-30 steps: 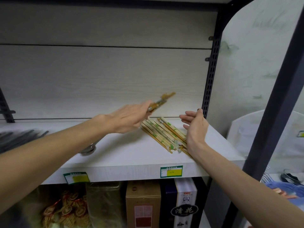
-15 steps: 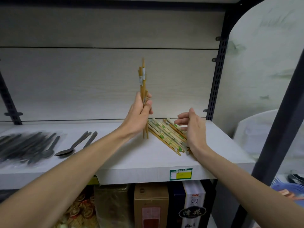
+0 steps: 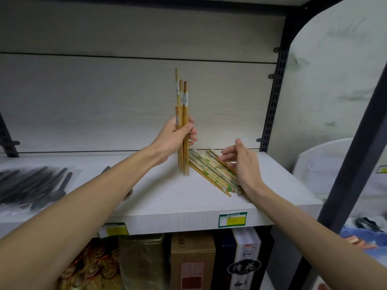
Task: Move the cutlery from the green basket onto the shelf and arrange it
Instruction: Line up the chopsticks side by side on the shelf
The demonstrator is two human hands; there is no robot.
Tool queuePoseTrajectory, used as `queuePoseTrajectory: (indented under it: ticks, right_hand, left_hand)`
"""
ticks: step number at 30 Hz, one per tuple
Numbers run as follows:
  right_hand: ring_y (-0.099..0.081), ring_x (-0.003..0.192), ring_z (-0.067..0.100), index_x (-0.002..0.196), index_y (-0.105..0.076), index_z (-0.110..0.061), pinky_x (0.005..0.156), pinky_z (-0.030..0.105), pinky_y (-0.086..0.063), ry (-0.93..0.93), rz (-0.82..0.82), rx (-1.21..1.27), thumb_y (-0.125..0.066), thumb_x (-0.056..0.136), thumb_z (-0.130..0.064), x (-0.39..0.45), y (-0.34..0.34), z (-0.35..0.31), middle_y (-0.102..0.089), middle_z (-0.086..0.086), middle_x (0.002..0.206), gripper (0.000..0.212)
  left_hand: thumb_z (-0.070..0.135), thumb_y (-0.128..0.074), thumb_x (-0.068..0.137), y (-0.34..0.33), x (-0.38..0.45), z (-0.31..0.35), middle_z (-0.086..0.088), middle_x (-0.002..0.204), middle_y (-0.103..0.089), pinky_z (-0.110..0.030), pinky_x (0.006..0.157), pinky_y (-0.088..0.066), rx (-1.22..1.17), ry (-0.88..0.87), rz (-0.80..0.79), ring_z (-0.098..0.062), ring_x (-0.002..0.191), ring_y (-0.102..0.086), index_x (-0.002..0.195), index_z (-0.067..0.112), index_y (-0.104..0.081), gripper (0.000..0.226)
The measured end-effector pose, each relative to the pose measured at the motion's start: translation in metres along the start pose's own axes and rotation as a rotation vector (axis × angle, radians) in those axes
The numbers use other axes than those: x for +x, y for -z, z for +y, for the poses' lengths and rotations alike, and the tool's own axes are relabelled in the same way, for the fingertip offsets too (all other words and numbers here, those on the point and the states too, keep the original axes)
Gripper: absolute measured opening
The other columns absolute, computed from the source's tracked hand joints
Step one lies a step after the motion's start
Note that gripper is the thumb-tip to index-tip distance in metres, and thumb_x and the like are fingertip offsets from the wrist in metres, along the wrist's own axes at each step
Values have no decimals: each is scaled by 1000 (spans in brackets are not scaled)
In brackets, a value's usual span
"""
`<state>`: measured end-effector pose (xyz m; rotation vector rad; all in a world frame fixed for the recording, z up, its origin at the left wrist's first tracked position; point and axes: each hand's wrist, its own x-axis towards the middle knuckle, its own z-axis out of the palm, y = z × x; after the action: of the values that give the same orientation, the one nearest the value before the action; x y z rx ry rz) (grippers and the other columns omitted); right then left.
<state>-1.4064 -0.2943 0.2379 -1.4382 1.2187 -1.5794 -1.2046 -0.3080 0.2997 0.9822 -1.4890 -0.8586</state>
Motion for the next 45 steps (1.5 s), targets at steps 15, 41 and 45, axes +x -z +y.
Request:
queuePoseTrajectory:
  ticks: [15, 41, 45]
  right_hand:
    - [-70, 74, 16, 88, -73, -4, 68, 26, -50, -34, -38, 39, -33, 109, -43, 4, -1, 0, -76, 11, 79, 59]
    - [-69, 76, 18, 86, -74, -6, 69, 27, -50, -65, -75, 46, -36, 108, -42, 7, 0, 3, -77, 13, 81, 56]
    - [-66, 71, 20, 88, -74, -14, 73, 34, -51, 43, -97, -111, -44, 106, -37, 4, 2, 6, -77, 2, 79, 42]
  left_hand:
    - [-13, -54, 93, 9, 13, 8, -8, 103, -75, -55, 99, -51, -41, 203, -136, -21, 103, -73, 75, 15, -55, 33]
    - [7, -44, 107, 14, 26, 15, -13, 94, -71, -40, 67, -64, -155, 251, 52, -18, 68, -71, 119, 4, -52, 15]
    - [8, -48, 106, 12, 23, 11, -11, 84, -63, -35, 56, -62, -174, 354, 127, -16, 60, -65, 117, 2, -52, 13]
